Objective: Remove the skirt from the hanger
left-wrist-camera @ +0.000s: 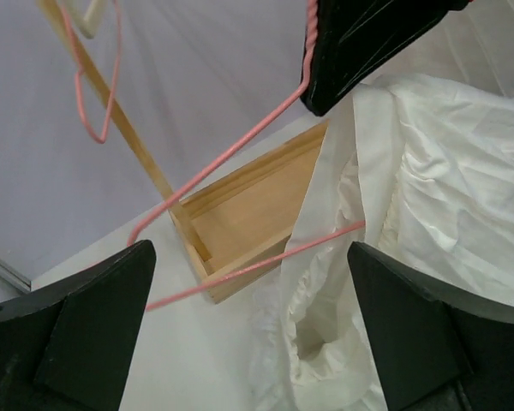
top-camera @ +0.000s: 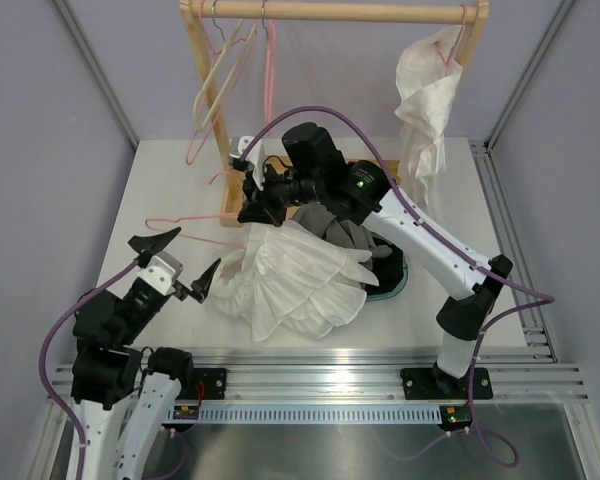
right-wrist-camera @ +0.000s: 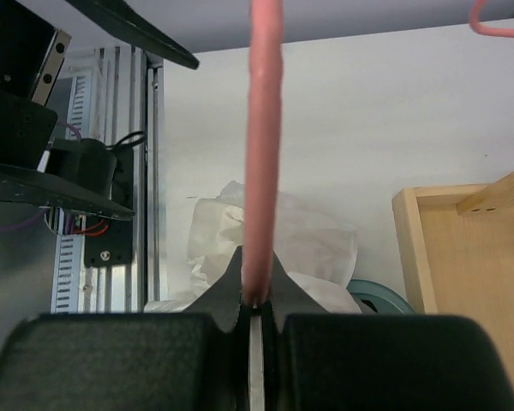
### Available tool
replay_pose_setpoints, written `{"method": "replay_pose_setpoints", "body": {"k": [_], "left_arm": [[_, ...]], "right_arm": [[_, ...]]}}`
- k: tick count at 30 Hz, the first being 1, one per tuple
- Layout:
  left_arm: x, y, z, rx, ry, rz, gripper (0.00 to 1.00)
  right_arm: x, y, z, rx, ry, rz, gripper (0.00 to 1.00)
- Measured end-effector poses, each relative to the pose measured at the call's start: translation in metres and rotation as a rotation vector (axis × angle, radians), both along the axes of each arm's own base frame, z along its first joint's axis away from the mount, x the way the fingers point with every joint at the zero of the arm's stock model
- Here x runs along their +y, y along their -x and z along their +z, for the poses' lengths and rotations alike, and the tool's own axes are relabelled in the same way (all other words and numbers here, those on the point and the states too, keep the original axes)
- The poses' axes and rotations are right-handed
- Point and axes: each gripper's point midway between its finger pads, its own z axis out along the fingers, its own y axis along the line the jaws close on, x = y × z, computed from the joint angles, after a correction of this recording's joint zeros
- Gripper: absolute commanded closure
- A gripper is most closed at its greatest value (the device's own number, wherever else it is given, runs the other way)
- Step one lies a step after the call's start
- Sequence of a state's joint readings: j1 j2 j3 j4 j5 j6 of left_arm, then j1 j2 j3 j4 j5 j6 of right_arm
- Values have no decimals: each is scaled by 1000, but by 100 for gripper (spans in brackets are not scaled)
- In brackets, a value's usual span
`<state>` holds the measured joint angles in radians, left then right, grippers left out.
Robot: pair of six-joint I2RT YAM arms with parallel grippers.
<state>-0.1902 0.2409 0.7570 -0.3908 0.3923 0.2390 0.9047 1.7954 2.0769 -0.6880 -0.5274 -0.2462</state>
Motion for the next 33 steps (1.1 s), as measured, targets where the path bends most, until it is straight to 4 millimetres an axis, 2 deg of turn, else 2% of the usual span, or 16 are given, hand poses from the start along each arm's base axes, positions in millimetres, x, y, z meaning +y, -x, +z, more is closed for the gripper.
{"method": "replay_pose_setpoints", "body": {"k": [6, 10, 13, 14, 17, 20, 21, 24, 27, 30, 31, 32, 33], "left_arm": [[-16, -10, -8, 2, -166, -108, 8], [-26, -11, -16, 21, -246, -181, 18], [-35, -13, -23, 49, -275, -239, 48], [-37, -15, -25, 58, -278, -251, 66], [-39, -19, -31, 83, -290, -268, 82], [-39, -19, -32, 85, -293, -269, 82], [-39, -19, -32, 83, -293, -266, 76], [-36, -18, -31, 71, -297, -249, 44], [-34, -17, -38, 78, -295, -234, 37], [-33, -18, -45, 91, -297, -233, 39], [-33, -18, -47, 94, -297, -232, 44], [-33, -18, -48, 97, -297, -231, 55], [-33, -19, -49, 102, -295, -228, 61]], "right_arm": [[0, 16, -19, -80, 103, 68, 100], [-4, 23, -26, -129, 148, 118, 100], [-9, 26, -27, -161, 170, 149, 100], [-10, 27, -26, -169, 175, 159, 100], [-15, 32, -27, -177, 190, 192, 100], [-17, 37, -29, -174, 197, 222, 100], [-17, 38, -29, -175, 194, 230, 100], [-16, 43, -25, -172, 178, 255, 100], [-16, 48, -16, -175, 153, 274, 100], [-15, 51, -7, -182, 129, 288, 100], [-15, 52, -5, -184, 123, 292, 100], [-15, 53, -4, -184, 121, 294, 100], [-15, 54, -3, -183, 118, 298, 100]]}}
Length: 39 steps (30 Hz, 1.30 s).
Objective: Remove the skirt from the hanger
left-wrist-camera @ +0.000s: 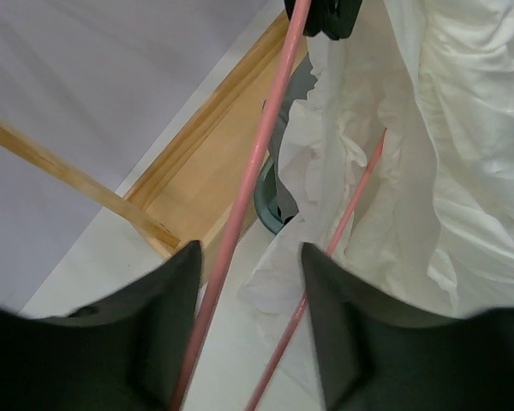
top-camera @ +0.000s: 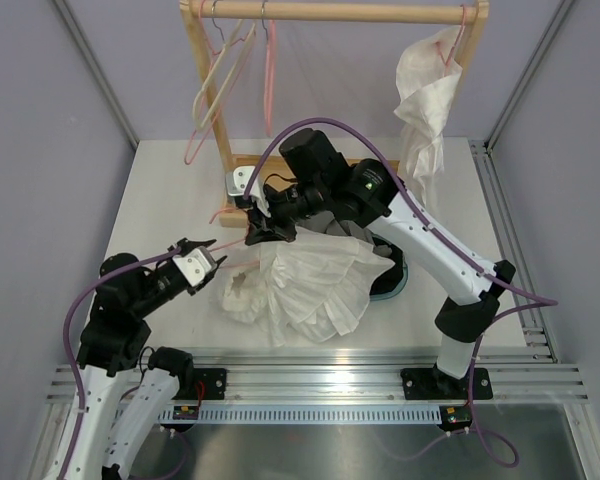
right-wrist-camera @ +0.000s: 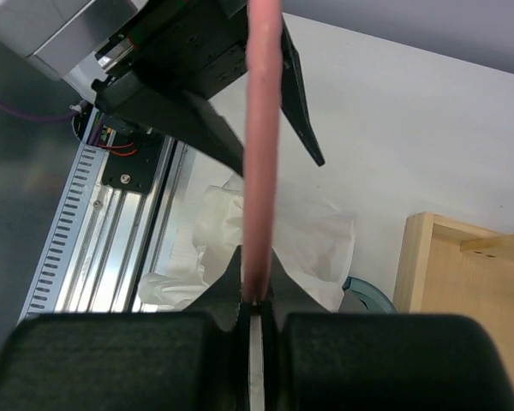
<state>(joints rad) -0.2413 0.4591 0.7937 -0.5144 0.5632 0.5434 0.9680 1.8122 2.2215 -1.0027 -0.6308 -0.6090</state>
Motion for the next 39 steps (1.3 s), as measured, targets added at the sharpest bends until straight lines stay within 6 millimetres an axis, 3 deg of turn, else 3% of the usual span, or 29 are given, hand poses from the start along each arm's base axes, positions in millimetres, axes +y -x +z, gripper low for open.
{"method": "replay_pose_setpoints", "body": {"k": [1, 2, 5, 9, 10, 13, 14, 18, 22, 25, 27, 30, 34, 39], "left_arm": [[1, -1, 0, -1, -2, 4, 68], [1, -1, 0, -1, -1, 10, 82], [2, -2, 2, -10, -2, 16, 100], [1, 2, -5, 16, -15, 1, 100], [2, 3, -6, 20, -16, 9, 100], [9, 7, -7, 47, -22, 45, 100], [12, 8, -5, 49, -22, 66, 100], [32, 16, 9, 28, -14, 178, 100], [55, 23, 22, -11, -4, 296, 100], [71, 25, 26, -33, 4, 386, 100], [80, 26, 24, -29, 7, 435, 100], [91, 27, 21, -20, 8, 501, 100], [103, 30, 17, -9, 8, 567, 100], [116, 38, 20, -26, 42, 636, 100]], "right_arm": [[0, 1, 0, 3, 1, 3, 100], [0, 2, -1, 8, 4, 7, 100], [0, 2, -5, 15, 14, 10, 100], [2, -3, -5, 3, 6, 5, 95], [3, -3, -6, 5, 7, 4, 84], [8, -7, -9, 11, 5, -2, 75], [11, -9, -10, 11, 5, -7, 68], [14, -19, -19, 29, 17, -28, 59], [6, -49, -30, 52, 32, -86, 59], [-9, -82, -35, 70, 29, -151, 60], [-12, -91, -37, 86, 20, -157, 53], [-7, -92, -43, 124, 13, -140, 33], [-1, -87, -45, 160, -1, -105, 30], [-3, -87, -28, 141, -38, -98, 27]]}}
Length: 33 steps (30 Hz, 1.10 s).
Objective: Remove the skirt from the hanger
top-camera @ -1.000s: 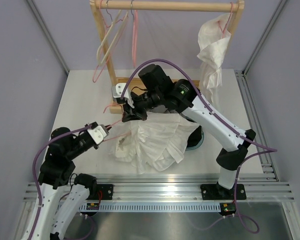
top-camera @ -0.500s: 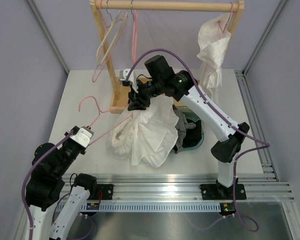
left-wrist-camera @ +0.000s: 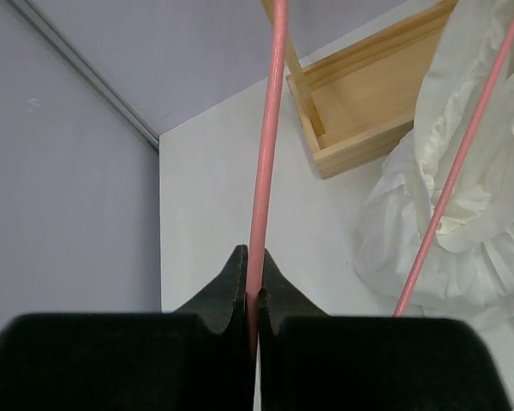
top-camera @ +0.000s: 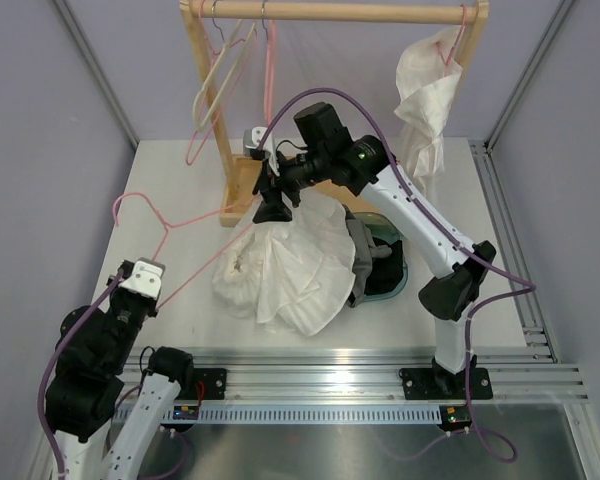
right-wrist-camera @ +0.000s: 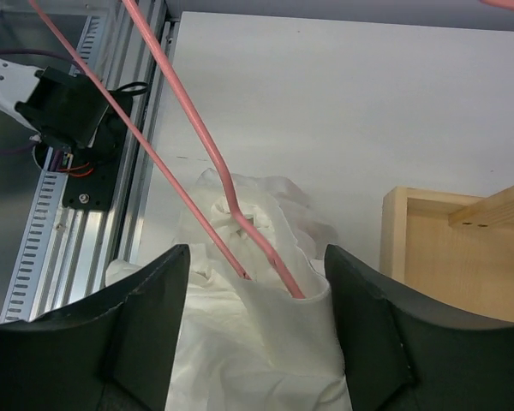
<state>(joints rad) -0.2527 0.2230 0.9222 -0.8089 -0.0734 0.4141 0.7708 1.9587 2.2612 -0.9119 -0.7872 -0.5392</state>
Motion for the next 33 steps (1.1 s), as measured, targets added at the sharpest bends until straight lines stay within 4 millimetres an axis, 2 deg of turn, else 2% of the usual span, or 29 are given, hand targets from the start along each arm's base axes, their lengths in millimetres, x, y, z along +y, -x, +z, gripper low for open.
{"method": "replay_pose_setpoints", "body": {"k": [3, 7, 15, 18, 20, 23, 26, 33], "left_arm": [[6, 4, 8, -43, 34, 33, 100], [12, 3, 29, -127, 101, 80, 100], [15, 5, 40, -171, 154, 103, 100], [12, 9, 43, -186, 165, 82, 100], [3, 12, 46, -196, 169, 28, 100], [-19, 16, 48, -196, 159, -102, 100], [-44, 22, 44, -172, 137, -252, 100], [-93, 33, 25, -67, 95, -553, 100]], "right_arm": [[-11, -7, 10, -20, -8, -35, 17], [-29, -20, 10, -59, 13, -79, 15], [-37, -23, -42, -41, 140, -44, 24], [-37, -21, -51, -25, 155, -26, 23], [-37, -18, -51, -23, 148, -10, 23], [-42, -3, -39, -39, 121, 42, 21], [-58, 22, -13, -101, 86, 116, 21], [-126, 106, 84, -352, -56, 198, 21]]}}
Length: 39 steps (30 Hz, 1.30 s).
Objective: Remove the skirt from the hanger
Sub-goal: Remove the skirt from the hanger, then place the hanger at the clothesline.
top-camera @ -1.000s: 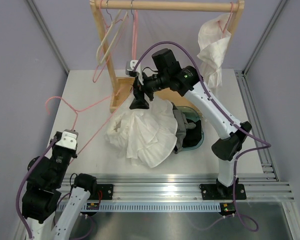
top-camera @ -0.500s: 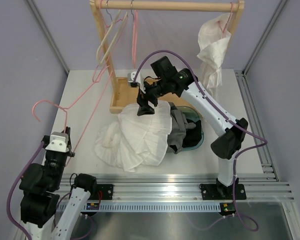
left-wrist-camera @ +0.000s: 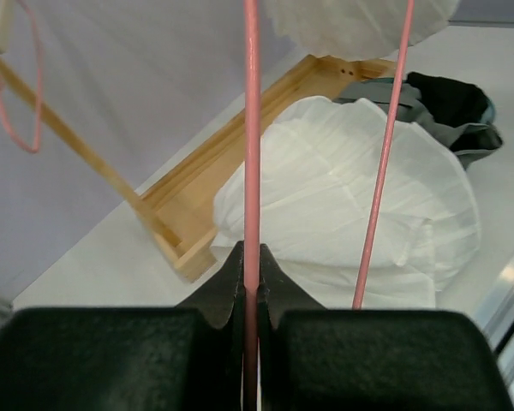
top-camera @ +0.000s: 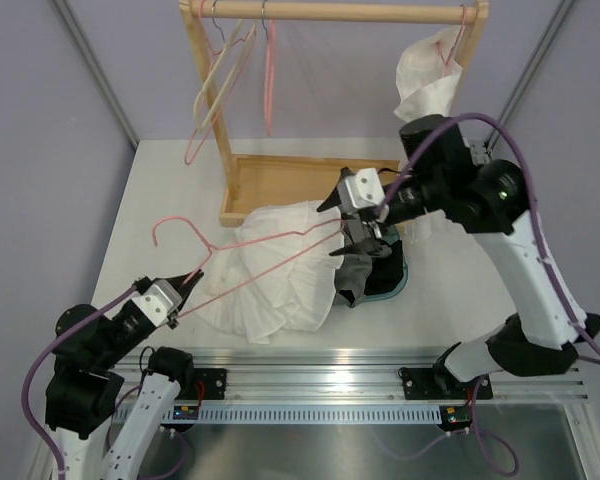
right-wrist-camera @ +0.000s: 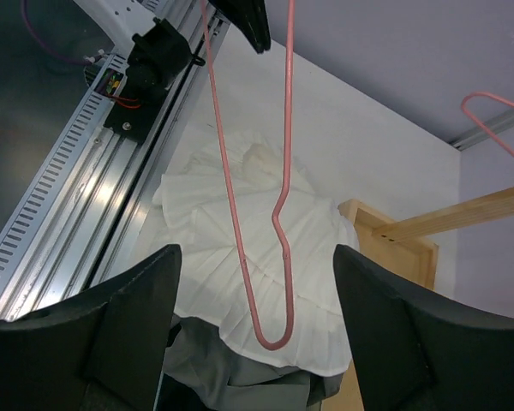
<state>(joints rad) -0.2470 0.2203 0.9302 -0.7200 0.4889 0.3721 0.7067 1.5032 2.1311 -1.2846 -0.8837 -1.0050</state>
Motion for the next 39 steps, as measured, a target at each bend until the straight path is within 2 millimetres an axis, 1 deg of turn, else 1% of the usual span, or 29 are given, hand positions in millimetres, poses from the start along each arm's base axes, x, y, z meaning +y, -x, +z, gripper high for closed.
{"method": "replay_pose_setpoints", "body": {"k": [1, 3, 5, 7, 9, 12, 16, 17, 19, 21, 23, 24, 26, 27, 29, 30, 36, 37, 39], "left_arm": [[-6, 0, -2, 14, -5, -36, 100], [-16, -3, -8, 56, -14, -96, 100], [-27, -8, -15, 104, -19, -153, 100], [-38, -16, -21, 154, -20, -213, 100], [-47, -23, -28, 196, -18, -258, 100], [-55, -29, -32, 226, -14, -305, 100], [-62, -31, -28, 217, -7, -359, 100], [-64, -31, -27, 215, -5, -370, 100], [-67, -30, -26, 214, -3, -393, 100], [-70, -30, -24, 205, 2, -417, 100], [-72, -30, -26, 202, 7, -430, 100], [-72, -30, -27, 202, 9, -433, 100], [-74, -33, -29, 207, 15, -434, 100], [-74, -34, -29, 207, 17, -434, 100], [-75, -38, -30, 209, 20, -429, 100], [-75, -40, -30, 212, 21, -425, 100], [-78, -51, -26, 199, 32, -420, 100], [-79, -52, -25, 195, 33, -422, 100], [-80, -54, -24, 193, 34, -426, 94]], "right_arm": [[-9, 10, 11, -31, -23, 0, 20], [-28, 30, 26, -74, -57, -5, 18], [-41, 41, 25, -79, -59, -22, 18], [-54, 45, 17, -68, -44, -62, 17], [-58, 39, 6, -42, -17, -95, 18], [-53, 23, -17, 30, 40, -122, 19], [-41, 4, -59, 163, 125, -151, 20], [-39, 0, -67, 188, 141, -163, 21], [-37, -4, -73, 216, 153, -185, 23], [-34, -9, -72, 223, 145, -205, 28], [-31, -12, -70, 234, 135, -216, 35], [-30, -13, -69, 241, 131, -218, 44], [-25, -14, -67, 267, 125, -210, 53], [-23, -16, -66, 279, 123, -209, 59], [-19, -16, -67, 303, 120, -200, 66], [-18, -16, -68, 317, 122, -198, 71], [-16, -12, -67, 343, 115, -184, 89], [-17, -12, -68, 348, 117, -187, 100], [-19, -14, -70, 358, 120, -201, 100]]}}
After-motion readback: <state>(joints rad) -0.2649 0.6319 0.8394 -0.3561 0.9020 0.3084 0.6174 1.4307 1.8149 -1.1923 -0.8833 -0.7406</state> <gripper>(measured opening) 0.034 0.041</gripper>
